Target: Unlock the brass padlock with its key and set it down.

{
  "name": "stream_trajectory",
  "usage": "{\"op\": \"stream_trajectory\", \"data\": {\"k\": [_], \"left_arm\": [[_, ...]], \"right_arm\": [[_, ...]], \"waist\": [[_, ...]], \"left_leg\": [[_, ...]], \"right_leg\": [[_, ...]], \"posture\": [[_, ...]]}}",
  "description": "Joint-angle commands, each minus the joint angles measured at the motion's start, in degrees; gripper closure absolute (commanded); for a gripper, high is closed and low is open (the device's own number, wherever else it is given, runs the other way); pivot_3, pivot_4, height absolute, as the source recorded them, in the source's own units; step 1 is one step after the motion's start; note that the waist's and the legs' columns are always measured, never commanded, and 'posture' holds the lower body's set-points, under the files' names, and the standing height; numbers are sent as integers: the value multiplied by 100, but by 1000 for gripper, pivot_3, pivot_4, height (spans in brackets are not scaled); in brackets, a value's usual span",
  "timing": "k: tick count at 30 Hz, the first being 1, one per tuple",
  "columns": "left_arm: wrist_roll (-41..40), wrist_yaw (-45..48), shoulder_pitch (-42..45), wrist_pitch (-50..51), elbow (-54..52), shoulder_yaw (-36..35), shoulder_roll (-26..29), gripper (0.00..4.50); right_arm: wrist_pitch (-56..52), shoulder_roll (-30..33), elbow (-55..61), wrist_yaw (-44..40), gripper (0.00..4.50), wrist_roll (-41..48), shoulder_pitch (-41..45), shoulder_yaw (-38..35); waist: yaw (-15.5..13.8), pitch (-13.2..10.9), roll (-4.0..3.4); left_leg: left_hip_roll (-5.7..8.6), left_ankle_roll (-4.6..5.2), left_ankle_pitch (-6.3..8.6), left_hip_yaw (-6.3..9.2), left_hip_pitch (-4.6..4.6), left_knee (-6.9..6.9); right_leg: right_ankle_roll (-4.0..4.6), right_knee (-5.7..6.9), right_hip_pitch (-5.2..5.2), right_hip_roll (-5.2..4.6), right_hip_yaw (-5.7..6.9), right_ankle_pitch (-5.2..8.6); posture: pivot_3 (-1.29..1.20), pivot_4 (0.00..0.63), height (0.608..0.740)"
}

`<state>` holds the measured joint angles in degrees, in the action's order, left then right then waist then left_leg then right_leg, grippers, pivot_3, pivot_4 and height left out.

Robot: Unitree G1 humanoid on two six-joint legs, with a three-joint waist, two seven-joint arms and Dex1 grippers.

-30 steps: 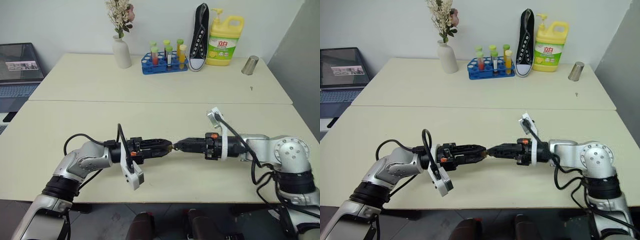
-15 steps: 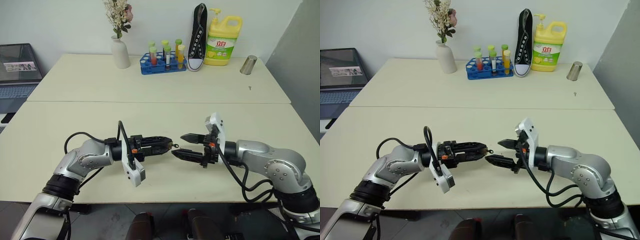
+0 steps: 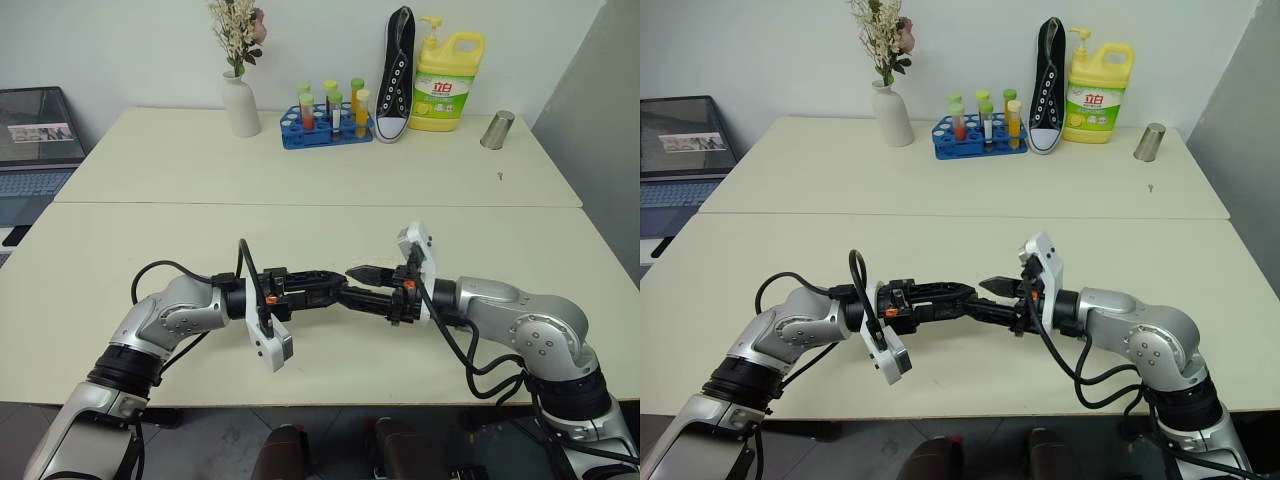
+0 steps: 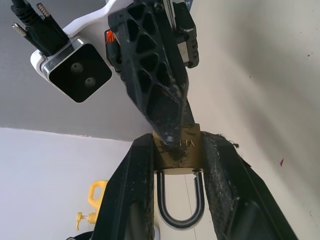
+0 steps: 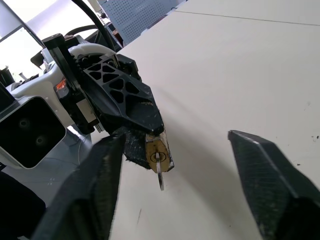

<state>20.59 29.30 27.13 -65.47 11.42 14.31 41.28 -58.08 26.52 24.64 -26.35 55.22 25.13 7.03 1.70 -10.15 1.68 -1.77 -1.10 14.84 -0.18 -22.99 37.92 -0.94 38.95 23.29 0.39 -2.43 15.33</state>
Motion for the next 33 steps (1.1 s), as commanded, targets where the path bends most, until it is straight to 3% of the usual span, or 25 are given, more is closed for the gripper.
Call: {"op": "stream_trajectory", "data": {"k": [1, 4, 6, 22, 28, 29, 33], "left_arm": [[-104, -122, 35, -29, -54, -57, -6, 3536], [-80, -142, 28, -35, -30, -69, -15, 3536], [-78, -149, 17, -27, -34, -76, -20, 3536], [-21, -188, -51, -114, 37, -73, -15, 3536], [-535, 66, -135, 0, 55, 219, 172, 3536], [-682, 120, -154, 28, 37, 262, 211, 2817], [-996, 317, -185, 82, 24, 372, 299, 1637]], "right_arm": [[-6, -3, 108, -151, 2601, 0, 94, -61], [-23, 9, 127, -234, 3793, -12, 97, -42], [-20, 15, 139, -271, 4300, -27, 93, -38], [-1, -131, 86, -405, 4330, -52, 159, -84], [3, -121, 103, -453, 4330, -89, 158, -83], [11, -119, 102, -463, 4330, -106, 158, -78], [7, -110, 63, -482, 4330, -132, 139, -122]], "waist": [[0, 0, 0], [0, 0, 0], [1, 0, 0], [0, 0, 0], [1, 0, 0], [3, 0, -1], [4, 0, -1]], "left_leg": [[0, 0, 0, 0, 0, 0], [0, 0, 0, 0, 0, 0], [0, 0, 0, 0, 0, 0], [0, 0, 0, 1, 0, 0], [0, 0, 0, 1, 0, 0], [0, 0, 0, 1, 0, 0], [-1, 0, 0, 2, 0, 0]], "right_leg": [[-1, 0, 0, 0, 0, 1], [-2, 0, 0, 0, 0, 1], [-2, 0, 0, 0, 1, 1], [-1, 0, 0, 0, 1, 1], [-1, 0, 0, 0, 1, 1], [-2, 0, 0, 0, 1, 1], [0, 1, 0, 0, 2, 0]], "posture": [[0, 150, 740], [0, 150, 740], [0, 150, 740], [0, 150, 740], [0, 150, 740], [0, 150, 740], [0, 150, 740]]}}
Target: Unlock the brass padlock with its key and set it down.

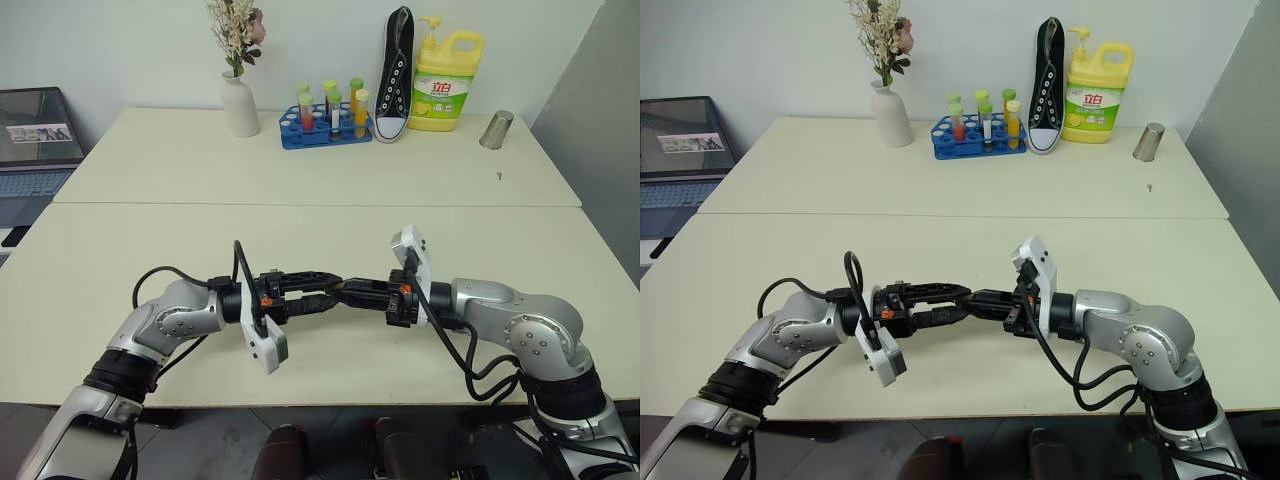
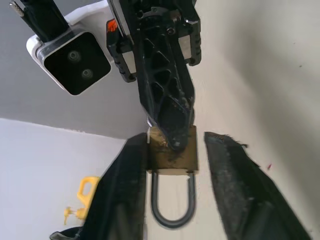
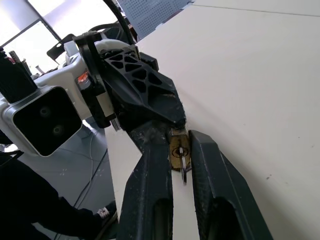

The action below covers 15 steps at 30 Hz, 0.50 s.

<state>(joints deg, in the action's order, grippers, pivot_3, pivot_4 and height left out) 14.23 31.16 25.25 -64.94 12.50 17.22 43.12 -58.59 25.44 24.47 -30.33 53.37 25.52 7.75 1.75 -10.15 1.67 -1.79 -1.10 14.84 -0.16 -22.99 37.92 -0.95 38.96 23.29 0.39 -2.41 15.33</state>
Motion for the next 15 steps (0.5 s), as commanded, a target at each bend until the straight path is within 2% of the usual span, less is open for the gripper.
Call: {"op": "stream_trajectory", "data": {"k": [1, 5, 6, 11, 14, 15], "left_arm": [[-414, 177, -22, -34, -94, 121, 157, 1349], [-560, 197, -100, -117, -152, 71, 157, 114], [-672, 210, -112, -53, -193, 66, 145, 0], [-1259, 423, -157, 303, -480, 161, 170, 0], [-2137, 700, -140, 1146, -844, 138, 160, 575], [-2439, 761, -110, 1560, -965, 75, 112, 914]], "right_arm": [[60, 31, 69, -107, 4330, 39, 86, -212], [120, 174, 5, -209, 4330, -80, 70, -264], [164, 231, -32, -255, 4330, -147, 76, -274], [278, 339, -194, -389, 4330, -318, 116, -370], [370, 467, -213, -520, 4330, -467, 114, -371], [395, 499, -214, -557, 4330, -507, 107, -371]], "waist": [[0, 0, 0], [-1, 0, 0], [-1, 0, 0], [-2, 0, 0], [0, -1, -1], [1, -1, 0]], "left_leg": [[1, 0, 0, 0, 0, 0], [1, 0, 0, -1, 0, 1], [2, 0, 0, -1, 0, 1], [2, 0, 0, -2, 0, 1], [2, 0, 0, -1, 0, 0], [1, 0, 0, 0, 0, 0]], "right_leg": [[-1, 0, 0, 0, 0, 0], [0, 0, 0, 0, -1, 0], [-2, 0, 0, -1, -1, 1], [-5, 0, 0, -1, -1, 3], [-5, 0, 0, 1, -2, 3], [-8, 0, 0, 1, -1, 5]], "posture": [[0, 150, 740], [0, 150, 740], [0, 150, 740], [0, 150, 740], [0, 150, 740], [0, 150, 740]]}}
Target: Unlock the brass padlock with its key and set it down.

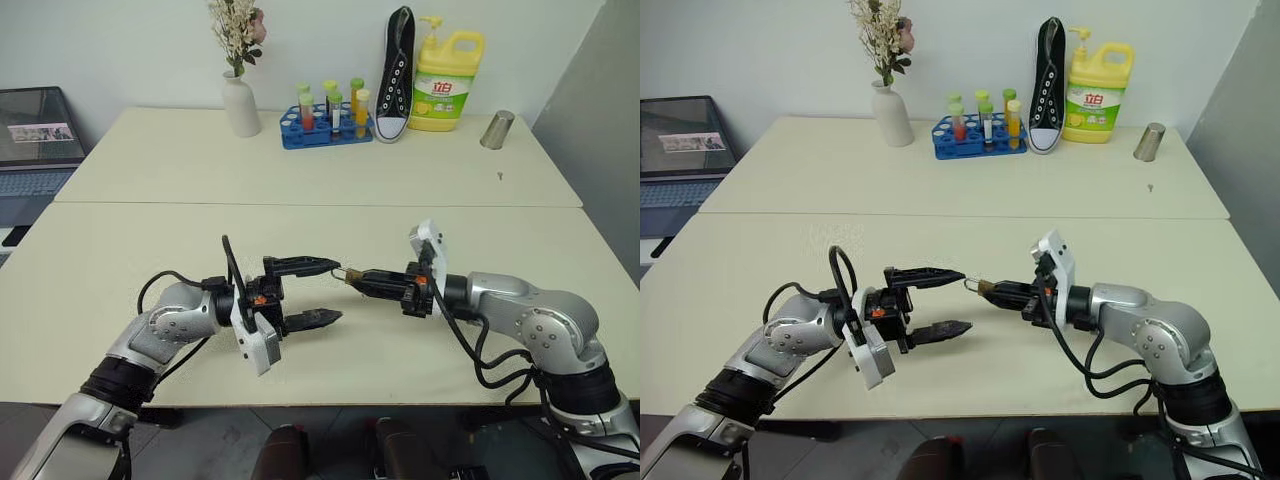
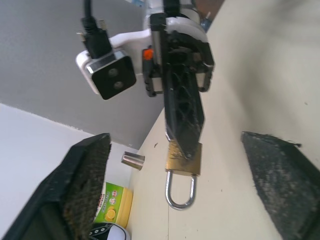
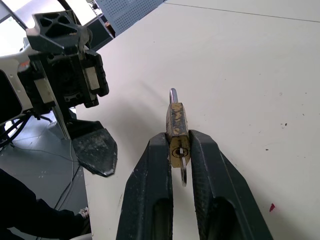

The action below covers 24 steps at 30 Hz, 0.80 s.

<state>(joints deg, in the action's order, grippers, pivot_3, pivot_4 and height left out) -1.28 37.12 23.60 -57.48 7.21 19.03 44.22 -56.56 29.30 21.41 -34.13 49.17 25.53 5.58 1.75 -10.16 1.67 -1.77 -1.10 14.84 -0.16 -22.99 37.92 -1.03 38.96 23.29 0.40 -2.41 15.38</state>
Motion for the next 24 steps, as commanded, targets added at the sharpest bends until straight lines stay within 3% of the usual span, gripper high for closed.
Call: {"op": "stream_trajectory", "data": {"k": [1, 7, 11, 16, 24], "left_arm": [[-1075, 219, 68, 1099, -526, -160, -34, 1136], [-2905, 358, 565, 4503, -1455, -469, -288, 3040], [-3371, 973, 627, 5932, -1375, -544, -199, 4375], [-3559, 1709, 546, 7042, -1504, -585, -154, 4500], [-3338, 2067, 385, 7396, -1583, -770, -418, 4500]], "right_arm": [[207, 125, 90, -205, 4330, -116, 102, -157], [423, 305, 272, -471, 4330, -388, 95, -45], [546, 322, 408, -687, 4330, -398, 113, -58], [659, 314, 573, -848, 4330, -317, 164, -117], [683, 271, 665, -819, 4330, -292, 149, -167]], "waist": [[1, 0, 0], [1, -3, 4], [17, -2, 3], [20, -5, 1], [2, -5, 1]], "left_leg": [[0, 0, 0, 1, 0, 0], [4, 0, 0, 6, -2, 5], [6, 0, 0, 2, 1, 3], [0, 0, 0, 4, 3, 1], [3, 0, 0, 4, 2, 2]], "right_leg": [[-3, 0, 0, 0, 1, 2], [-11, 0, -1, 14, 4, 7], [-12, 0, -1, 30, 3, 7], [-10, 0, 1, 40, 3, 8], [-9, -1, 1, 34, -3, 8]], "posture": [[0, 150, 740], [0, 150, 740], [0, 150, 740], [0, 150, 740], [0, 150, 740]]}}
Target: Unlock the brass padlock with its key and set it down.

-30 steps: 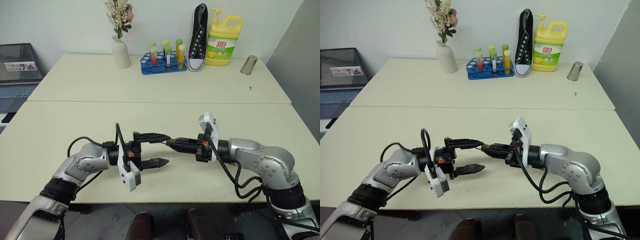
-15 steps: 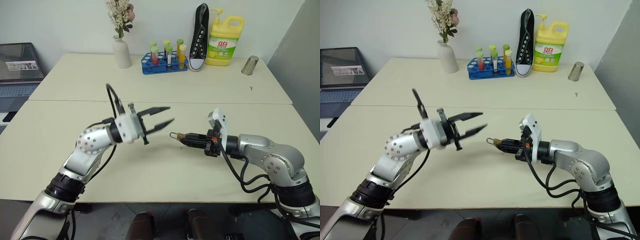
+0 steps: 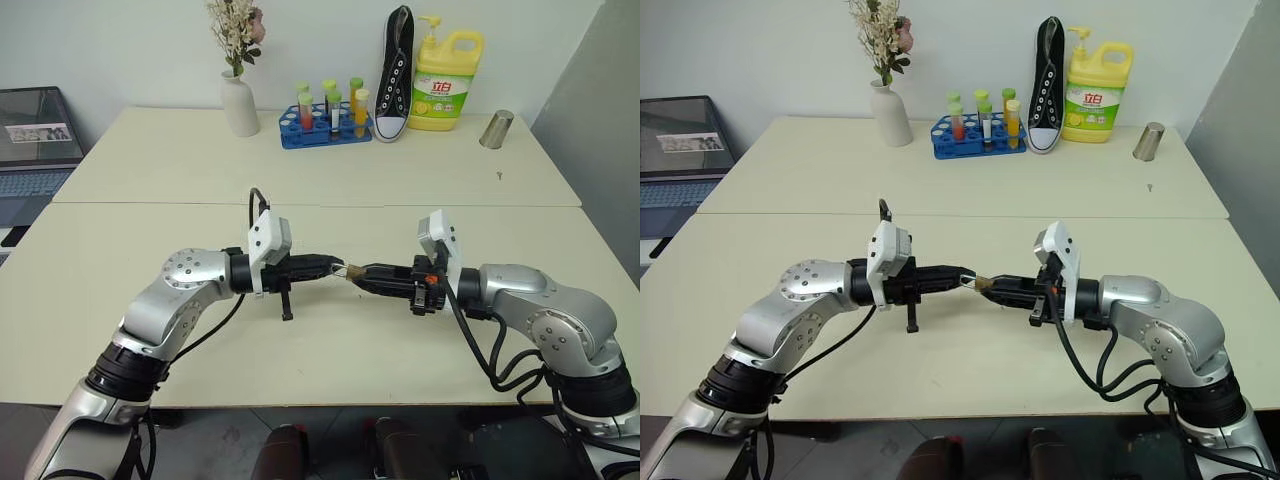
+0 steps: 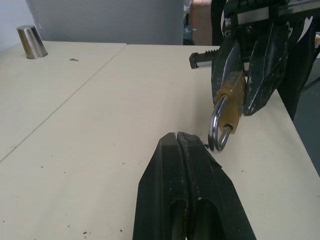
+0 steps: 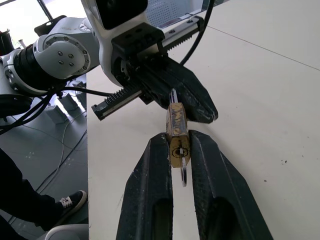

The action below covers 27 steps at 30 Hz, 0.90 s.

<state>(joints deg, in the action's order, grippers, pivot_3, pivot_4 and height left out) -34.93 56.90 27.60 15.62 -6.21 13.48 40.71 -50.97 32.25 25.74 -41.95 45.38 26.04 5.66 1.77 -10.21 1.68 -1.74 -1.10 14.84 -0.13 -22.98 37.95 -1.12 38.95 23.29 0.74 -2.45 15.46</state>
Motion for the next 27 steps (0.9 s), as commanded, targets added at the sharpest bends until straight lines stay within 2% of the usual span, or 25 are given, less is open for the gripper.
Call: {"op": "stream_trajectory", "data": {"k": [1, 12, 27], "left_arm": [[21, 107, -23, 141, -254, -247, -93, 4500], [-119, 296, -240, 743, -720, -580, -116, 4500], [-757, 103, -162, 1717, -1122, -1082, -429, 4500]], "right_arm": [[132, -21, 233, -39, 4330, 76, 95, -172], [239, 26, 97, -66, 4330, -139, 49, -102], [361, 15, 5, -256, 4330, -439, -5, 34]], "waist": [[-3, 0, 0], [-2, 0, 0], [-1, 0, 0]], "left_leg": [[0, 0, 0, -1, 0, 0], [0, 0, 0, 0, 0, 0], [0, 0, 0, 1, 0, 0]], "right_leg": [[0, 0, 0, 0, 0, 0], [0, 0, 0, -2, -5, 0], [0, 0, 0, -2, -5, 0]], "posture": [[0, 150, 740], [0, 150, 740], [0, 150, 740]]}}
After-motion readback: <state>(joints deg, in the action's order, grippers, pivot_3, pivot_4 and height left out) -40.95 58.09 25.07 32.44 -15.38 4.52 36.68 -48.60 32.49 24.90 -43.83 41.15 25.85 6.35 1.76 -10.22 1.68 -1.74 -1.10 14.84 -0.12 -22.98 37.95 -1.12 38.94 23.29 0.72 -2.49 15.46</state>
